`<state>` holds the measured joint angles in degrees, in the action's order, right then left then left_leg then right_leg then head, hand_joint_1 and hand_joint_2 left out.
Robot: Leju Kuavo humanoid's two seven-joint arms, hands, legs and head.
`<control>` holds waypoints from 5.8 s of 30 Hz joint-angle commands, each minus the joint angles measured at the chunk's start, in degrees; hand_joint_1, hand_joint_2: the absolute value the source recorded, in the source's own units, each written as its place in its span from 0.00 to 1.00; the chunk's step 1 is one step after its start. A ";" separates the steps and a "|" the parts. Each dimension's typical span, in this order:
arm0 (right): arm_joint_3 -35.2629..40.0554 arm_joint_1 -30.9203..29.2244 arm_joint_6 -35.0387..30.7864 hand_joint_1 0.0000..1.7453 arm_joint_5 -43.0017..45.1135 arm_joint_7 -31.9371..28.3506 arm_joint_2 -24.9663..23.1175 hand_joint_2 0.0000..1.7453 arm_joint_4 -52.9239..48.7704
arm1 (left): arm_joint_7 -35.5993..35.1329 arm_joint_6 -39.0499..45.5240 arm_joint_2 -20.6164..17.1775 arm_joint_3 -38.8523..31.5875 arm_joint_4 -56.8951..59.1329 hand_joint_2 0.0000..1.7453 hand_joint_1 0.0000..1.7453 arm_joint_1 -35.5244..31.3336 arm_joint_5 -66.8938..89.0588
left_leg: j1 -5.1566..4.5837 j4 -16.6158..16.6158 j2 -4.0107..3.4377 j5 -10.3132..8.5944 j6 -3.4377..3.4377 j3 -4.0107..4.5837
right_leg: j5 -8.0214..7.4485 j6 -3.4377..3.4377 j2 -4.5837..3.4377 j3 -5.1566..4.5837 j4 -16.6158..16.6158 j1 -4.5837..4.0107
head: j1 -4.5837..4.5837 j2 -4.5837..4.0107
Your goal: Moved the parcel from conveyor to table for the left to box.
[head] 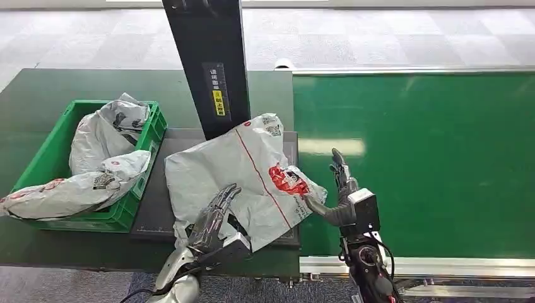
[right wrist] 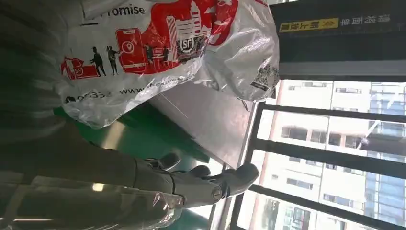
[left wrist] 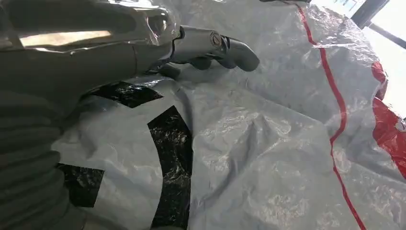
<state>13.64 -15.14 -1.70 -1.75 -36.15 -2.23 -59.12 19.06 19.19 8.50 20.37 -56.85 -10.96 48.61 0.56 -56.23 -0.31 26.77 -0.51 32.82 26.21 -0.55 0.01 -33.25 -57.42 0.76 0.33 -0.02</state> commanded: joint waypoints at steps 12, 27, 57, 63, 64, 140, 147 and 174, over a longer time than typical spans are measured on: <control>-2.31 -0.75 0.74 0.00 -1.22 0.80 -0.66 1.00 0.07 | -0.86 -2.10 -0.42 0.66 4.50 1.00 0.00 -1.43 0.27 | -0.01 0.05 0.01 -0.01 0.02 -0.09 | -0.01 0.04 -0.01 0.08 0.05 0.00 | 0.00 0.02; -2.04 0.60 1.61 0.00 -1.55 0.95 0.48 1.00 -0.01 | 1.08 -2.56 0.45 -2.72 2.57 1.00 0.96 -0.14 -5.09 | 0.01 0.06 0.03 0.00 0.02 -0.13 | -0.01 0.04 0.01 0.14 0.08 -0.01 | 0.00 0.02; -3.74 0.29 1.49 0.00 -1.08 0.81 0.25 1.00 -0.86 | 1.77 -3.71 0.84 -2.09 3.51 1.00 1.00 -2.58 -5.89 | -0.01 0.02 0.02 -0.01 0.01 -0.08 | 0.00 0.02 0.01 0.08 0.02 0.01 | 0.00 0.02; -3.74 0.29 1.49 0.00 -1.08 0.81 0.25 1.00 -0.86 | 1.77 -3.71 0.84 -2.09 3.51 1.00 1.00 -2.58 -5.89 | -0.01 0.03 0.01 -0.01 0.01 -0.08 | -0.01 0.02 0.00 0.08 0.03 0.00 | 0.00 0.00; -3.71 0.28 1.48 0.00 -1.07 0.80 0.16 1.00 -0.88 | 2.00 -3.64 0.81 -2.08 3.47 1.00 1.00 -2.47 -6.11 | 0.00 0.05 0.02 -0.01 0.02 -0.10 | -0.02 0.03 0.01 0.10 0.06 -0.01 | 0.00 0.00; -7.29 9.98 2.43 0.00 -4.51 3.82 -1.85 1.00 -5.11 | -1.37 20.81 -15.87 -27.46 -19.26 1.00 0.00 -11.83 4.78 | 0.14 0.15 -0.05 -0.11 -0.09 -0.05 | -0.05 0.16 0.02 0.00 0.15 -0.17 | -0.04 0.02; -5.87 8.26 2.83 0.00 -0.94 0.01 -0.81 1.00 -2.12 | 18.14 16.21 -12.06 -16.98 -32.50 1.00 0.00 -0.31 -23.96 | 0.12 0.15 -0.25 -0.04 -0.11 -0.03 | -0.08 0.17 -0.17 -0.09 0.13 -0.15 | 0.00 0.02; -12.50 9.45 2.52 0.00 0.24 1.14 -5.05 1.00 -9.33 | 19.58 -10.15 0.50 -3.82 -13.23 1.00 0.00 -2.47 -41.12 | 0.09 0.09 0.03 -0.07 -0.11 0.04 | -0.08 0.17 0.03 -0.08 0.12 -0.11 | -0.02 0.02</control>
<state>3.15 -5.29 0.90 -1.55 -35.32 -6.71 -68.85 38.77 9.22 9.31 15.08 -74.12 -11.86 7.78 0.64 -56.22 -0.41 26.71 -0.68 33.01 26.12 -0.40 -0.06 -33.54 -57.43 0.69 0.31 0.00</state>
